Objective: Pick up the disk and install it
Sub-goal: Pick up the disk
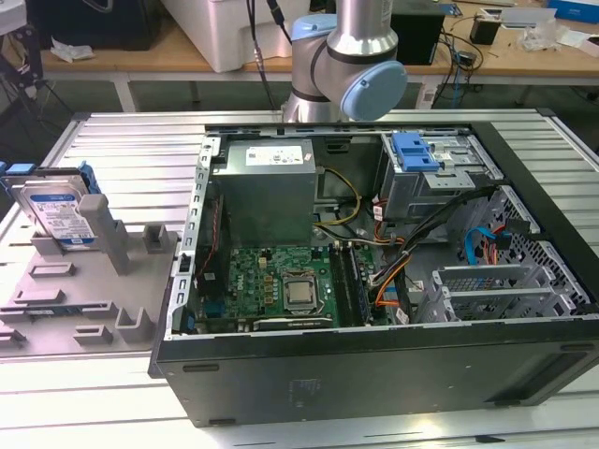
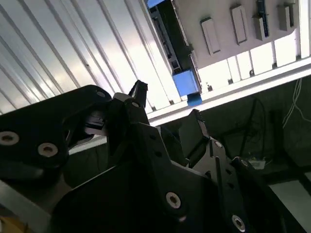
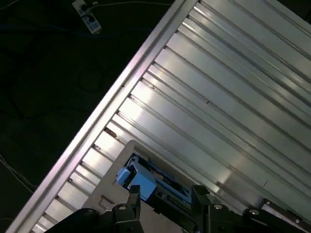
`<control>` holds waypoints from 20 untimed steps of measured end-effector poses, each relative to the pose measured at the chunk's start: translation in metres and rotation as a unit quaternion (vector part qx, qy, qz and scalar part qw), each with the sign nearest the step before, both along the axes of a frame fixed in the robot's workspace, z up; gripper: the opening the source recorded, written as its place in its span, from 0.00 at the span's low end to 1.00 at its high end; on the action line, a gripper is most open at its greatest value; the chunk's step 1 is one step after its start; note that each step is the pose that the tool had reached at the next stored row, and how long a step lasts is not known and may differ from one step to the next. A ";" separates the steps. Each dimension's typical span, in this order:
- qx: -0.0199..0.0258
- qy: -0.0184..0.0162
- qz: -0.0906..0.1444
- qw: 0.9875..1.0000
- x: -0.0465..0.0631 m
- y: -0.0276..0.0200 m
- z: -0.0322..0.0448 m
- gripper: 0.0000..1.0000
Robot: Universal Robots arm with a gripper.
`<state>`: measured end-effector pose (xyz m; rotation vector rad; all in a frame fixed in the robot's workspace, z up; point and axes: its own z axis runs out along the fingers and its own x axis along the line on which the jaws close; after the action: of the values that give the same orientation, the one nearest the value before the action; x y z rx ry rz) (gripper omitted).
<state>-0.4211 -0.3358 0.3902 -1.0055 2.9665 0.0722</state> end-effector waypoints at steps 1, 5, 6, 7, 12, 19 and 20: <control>0.000 0.000 0.017 1.000 0.000 0.0000 -0.0002 0.54; -0.001 0.000 0.068 0.998 0.000 0.0000 -0.0008 0.54; -0.001 0.000 0.088 0.996 0.000 0.0000 -0.0010 0.54; -0.002 0.000 0.101 0.995 0.000 0.0000 -0.0011 0.54; -0.002 0.000 0.152 0.988 0.000 0.0000 -0.0017 0.54; -0.003 0.000 0.224 0.974 0.000 0.0000 -0.0025 0.54; -0.004 0.000 0.235 0.972 0.000 0.0000 -0.0026 0.54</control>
<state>-0.4215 -0.3358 0.3875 -1.6815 2.6588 0.0628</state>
